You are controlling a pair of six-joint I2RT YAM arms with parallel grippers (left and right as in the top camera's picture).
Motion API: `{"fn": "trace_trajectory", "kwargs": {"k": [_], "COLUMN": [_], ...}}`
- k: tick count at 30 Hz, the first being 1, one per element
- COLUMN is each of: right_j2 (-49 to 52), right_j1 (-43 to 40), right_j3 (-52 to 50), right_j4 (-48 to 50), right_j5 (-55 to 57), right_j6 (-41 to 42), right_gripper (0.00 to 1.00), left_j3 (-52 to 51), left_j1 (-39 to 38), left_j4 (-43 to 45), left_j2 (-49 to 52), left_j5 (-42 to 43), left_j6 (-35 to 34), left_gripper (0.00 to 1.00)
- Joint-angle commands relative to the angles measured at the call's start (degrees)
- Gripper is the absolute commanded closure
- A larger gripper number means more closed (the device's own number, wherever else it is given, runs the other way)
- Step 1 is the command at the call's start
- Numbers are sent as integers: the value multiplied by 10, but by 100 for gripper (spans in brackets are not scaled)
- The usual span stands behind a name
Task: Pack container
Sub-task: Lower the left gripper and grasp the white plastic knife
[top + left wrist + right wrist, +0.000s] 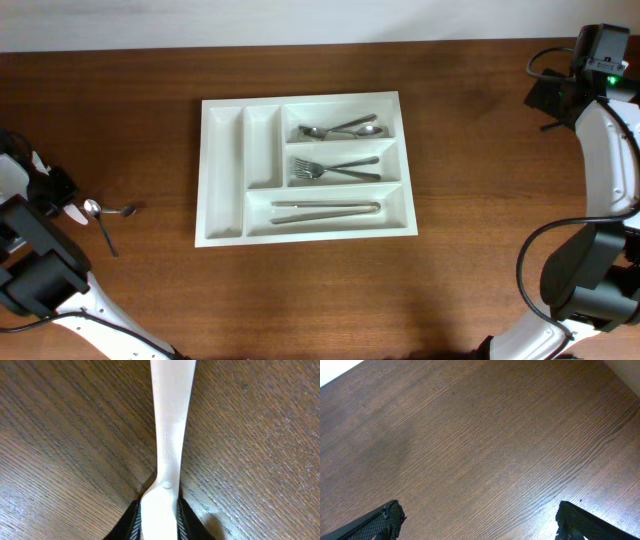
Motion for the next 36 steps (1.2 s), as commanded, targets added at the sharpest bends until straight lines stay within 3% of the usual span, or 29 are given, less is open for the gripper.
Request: {"fn": "trace_trajectory", "kwargs": {"k": [1,5,21,36], "right_j2": [-2,-2,-2,-2], "right_j1": [-2,-2,-2,-2], "right_j3": [3,3,3,3], "right_j4": [0,0,0,0], "right_j5": [1,1,1,1], "right_j6": [1,1,1,1], "right_gripper": [1,1,1,1], "left_j3": [-45,-45,-32,70], "left_j1": [0,0,-2,-3], "left_j4": [4,12,60,61], "left_j2": [73,73,73,73], "left_j5": [30,50,151,192], "left_j6": [-2,-2,-1,-1], "left_gripper": [88,98,98,98]}}
